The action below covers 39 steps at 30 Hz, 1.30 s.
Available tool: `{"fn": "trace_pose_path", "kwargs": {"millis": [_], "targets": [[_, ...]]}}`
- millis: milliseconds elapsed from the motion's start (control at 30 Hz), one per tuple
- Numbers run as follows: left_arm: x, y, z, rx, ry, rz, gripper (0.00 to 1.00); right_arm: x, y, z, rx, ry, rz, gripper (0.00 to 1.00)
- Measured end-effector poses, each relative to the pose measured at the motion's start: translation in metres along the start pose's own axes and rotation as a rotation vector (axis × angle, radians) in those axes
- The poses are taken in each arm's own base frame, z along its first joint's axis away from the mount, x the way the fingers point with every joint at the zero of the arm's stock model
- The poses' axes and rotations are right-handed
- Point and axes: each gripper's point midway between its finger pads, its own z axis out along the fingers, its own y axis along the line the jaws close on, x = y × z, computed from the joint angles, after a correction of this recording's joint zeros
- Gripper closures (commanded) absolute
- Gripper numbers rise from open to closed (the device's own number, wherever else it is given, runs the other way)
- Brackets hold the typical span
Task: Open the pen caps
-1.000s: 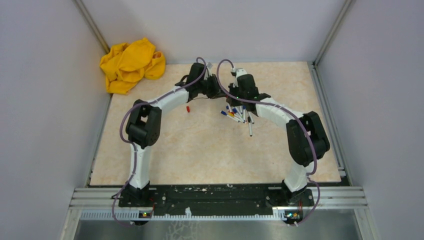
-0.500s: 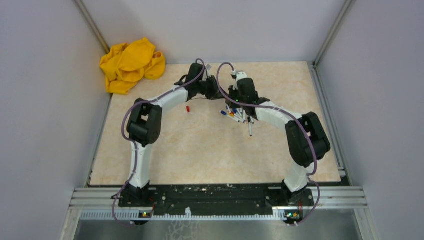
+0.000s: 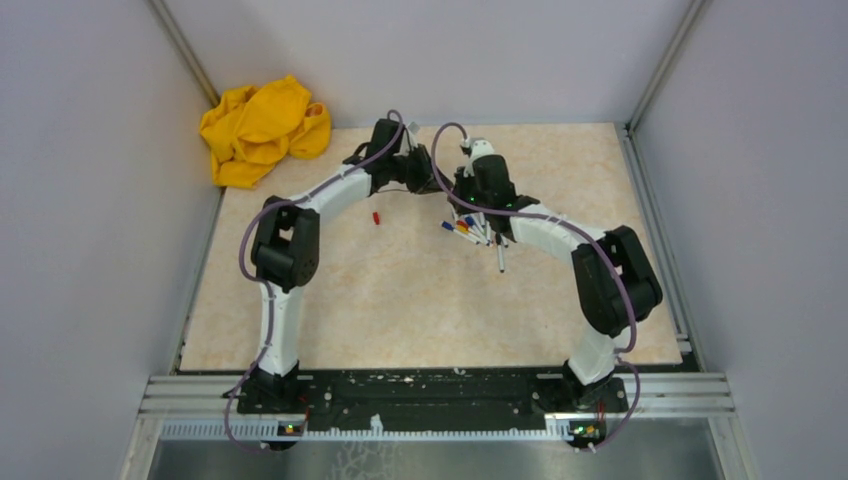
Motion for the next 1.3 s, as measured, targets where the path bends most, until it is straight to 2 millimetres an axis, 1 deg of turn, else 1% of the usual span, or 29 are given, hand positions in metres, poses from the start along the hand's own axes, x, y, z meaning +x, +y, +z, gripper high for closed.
{"fn": "trace_pose_path", "kwargs": {"millis": [300, 600, 633, 700, 767, 833, 867, 900, 967, 1033, 1133, 1167, 1233, 1300], "targets": [[-0.015, -0.017, -0.009, -0.005, -0.009, 0.062, 1.0, -0.02, 0.004, -0.006, 0.0, -0.074, -0.004, 1.0], [-0.018, -0.015, -0.007, -0.037, 0.009, 0.088, 1.0, -0.019, 0.003, -0.007, 0.006, -0.091, -0.007, 1.0], [-0.025, -0.012, -0.005, -0.06, -0.022, 0.108, 1.0, -0.016, 0.003, -0.009, 0.004, -0.079, -0.008, 1.0], [-0.061, -0.006, -0.008, -0.09, -0.137, 0.143, 1.0, 0.015, 0.002, -0.019, 0.009, 0.02, -0.01, 1.0], [-0.105, 0.007, -0.024, -0.132, -0.262, 0.157, 1.0, 0.053, -0.002, -0.027, 0.021, 0.135, -0.014, 1.0], [-0.142, 0.017, -0.043, -0.162, -0.37, 0.166, 1.0, 0.081, -0.005, -0.033, 0.031, 0.22, -0.016, 1.0], [-0.156, 0.023, -0.051, -0.177, -0.406, 0.164, 1.0, 0.09, -0.006, -0.036, 0.037, 0.252, -0.016, 1.0], [-0.166, 0.028, -0.058, -0.19, -0.436, 0.164, 1.0, 0.094, -0.007, -0.038, 0.04, 0.268, -0.017, 1.0], [-0.178, 0.035, -0.066, -0.211, -0.467, 0.162, 1.0, 0.096, -0.008, -0.039, 0.044, 0.278, -0.016, 1.0], [-0.177, 0.034, -0.066, -0.212, -0.469, 0.165, 1.0, 0.096, -0.008, -0.039, 0.047, 0.277, -0.017, 1.0], [-0.167, 0.029, -0.057, -0.203, -0.445, 0.173, 1.0, 0.093, -0.009, -0.04, 0.053, 0.27, -0.018, 1.0], [-0.162, 0.027, -0.054, -0.196, -0.432, 0.175, 1.0, 0.091, -0.008, -0.041, 0.053, 0.264, -0.02, 0.98], [-0.154, 0.023, -0.05, -0.179, -0.402, 0.177, 1.0, 0.08, -0.006, -0.043, 0.05, 0.244, -0.021, 0.78], [-0.146, 0.019, -0.048, -0.161, -0.374, 0.179, 1.0, 0.064, -0.001, -0.044, 0.042, 0.209, -0.023, 0.62]]}}
